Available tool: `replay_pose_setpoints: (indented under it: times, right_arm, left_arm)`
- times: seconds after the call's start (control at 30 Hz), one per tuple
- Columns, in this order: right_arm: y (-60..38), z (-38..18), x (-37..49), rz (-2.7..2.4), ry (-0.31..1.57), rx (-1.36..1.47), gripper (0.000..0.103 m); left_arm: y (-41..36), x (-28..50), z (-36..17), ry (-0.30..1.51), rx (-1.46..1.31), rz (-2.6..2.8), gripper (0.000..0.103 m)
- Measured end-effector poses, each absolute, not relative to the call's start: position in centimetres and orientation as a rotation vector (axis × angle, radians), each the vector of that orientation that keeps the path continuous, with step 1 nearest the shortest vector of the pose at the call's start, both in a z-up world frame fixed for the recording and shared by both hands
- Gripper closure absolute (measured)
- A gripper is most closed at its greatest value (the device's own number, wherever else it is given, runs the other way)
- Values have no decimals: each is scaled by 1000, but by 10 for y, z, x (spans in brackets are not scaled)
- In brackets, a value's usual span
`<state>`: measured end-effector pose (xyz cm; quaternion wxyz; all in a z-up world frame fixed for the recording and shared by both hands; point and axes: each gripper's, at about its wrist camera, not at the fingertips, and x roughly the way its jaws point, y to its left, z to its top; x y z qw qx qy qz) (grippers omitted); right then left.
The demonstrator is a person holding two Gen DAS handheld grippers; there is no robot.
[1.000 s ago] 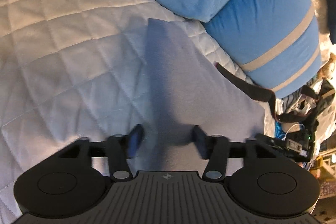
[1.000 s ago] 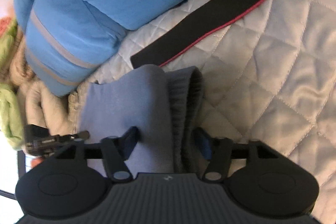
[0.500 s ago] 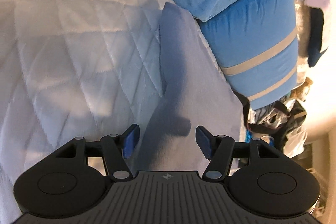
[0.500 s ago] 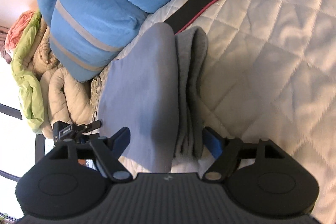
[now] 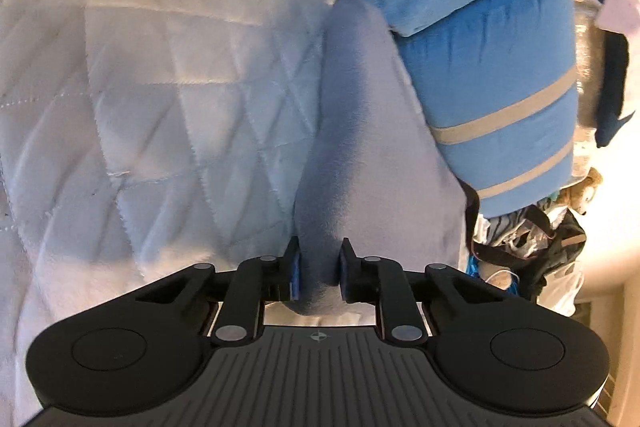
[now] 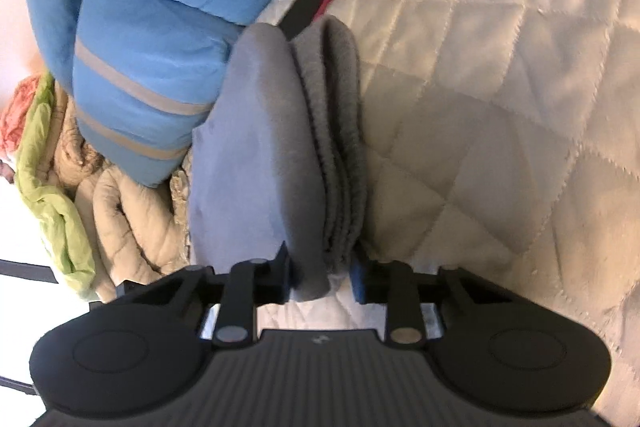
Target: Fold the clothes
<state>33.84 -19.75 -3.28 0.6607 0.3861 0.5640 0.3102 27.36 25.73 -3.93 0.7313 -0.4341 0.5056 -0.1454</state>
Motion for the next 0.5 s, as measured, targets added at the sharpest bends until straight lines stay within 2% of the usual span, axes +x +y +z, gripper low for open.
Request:
replay_pose_setpoints:
  times: [0.2,0.27,0.33,0.37,0.43,0.5]
  right_arm:
    - [-199,-24,335,715,1283,867,75]
    - [-200,-31,336,690,1306,866,71]
    - [-204,-35,335,664,1314,871,60]
    - [-206,-35,334,649,1304,869,39]
    - [-212,-30,330,642,1259,865,28]
    - [-217,-25,324,631,1216,857,23]
  left_arm:
    - [264,272,-40,1148,-965,-301,83]
    - [264,270,-45,1166,-946,-269,73]
    - [266,266,-45,1162,-933,-256,70]
    - [267,262,-42,1155,-926,-253,62]
    - [269,254,-36,1139,-911,-247,54]
    - [266,244,-27,1123,-867,-216,51]
